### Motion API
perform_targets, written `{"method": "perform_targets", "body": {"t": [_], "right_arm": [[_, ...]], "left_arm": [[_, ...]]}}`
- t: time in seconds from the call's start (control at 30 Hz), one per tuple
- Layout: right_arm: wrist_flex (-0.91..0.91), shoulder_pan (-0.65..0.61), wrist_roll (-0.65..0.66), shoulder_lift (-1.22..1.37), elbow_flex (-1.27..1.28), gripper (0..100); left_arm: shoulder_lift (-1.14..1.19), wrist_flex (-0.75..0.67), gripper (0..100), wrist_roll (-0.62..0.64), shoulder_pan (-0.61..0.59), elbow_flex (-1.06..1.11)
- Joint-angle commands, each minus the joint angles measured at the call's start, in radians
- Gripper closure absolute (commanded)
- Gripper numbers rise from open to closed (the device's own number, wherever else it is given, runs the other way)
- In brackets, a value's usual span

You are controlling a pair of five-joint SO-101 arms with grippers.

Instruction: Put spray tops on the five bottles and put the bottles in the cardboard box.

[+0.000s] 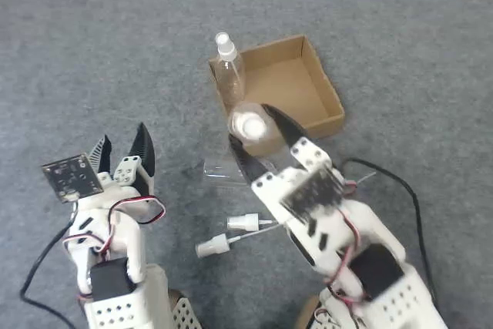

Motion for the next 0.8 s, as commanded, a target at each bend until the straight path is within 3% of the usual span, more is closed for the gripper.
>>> {"method": "perform_targets", "body": {"t": [0.0, 0.4, 0.77], "right_arm": [[-0.099, 0.031, 0.000, 0.191, -0.114, 98.2], [-0.440, 0.108, -0.008, 0.559, -0.129, 98.2], [-0.470, 0.145, -0.011, 0.952, -0.333, 98.2]], "left_arm": [[-0.017, -0.028, 79, -0.008, -0.005, -0.008], [-0.017, -0.034, 79, -0.008, -0.041, 0.004], [-0.017, -0.034, 79, -0.006, -0.043, 0.002]]}}
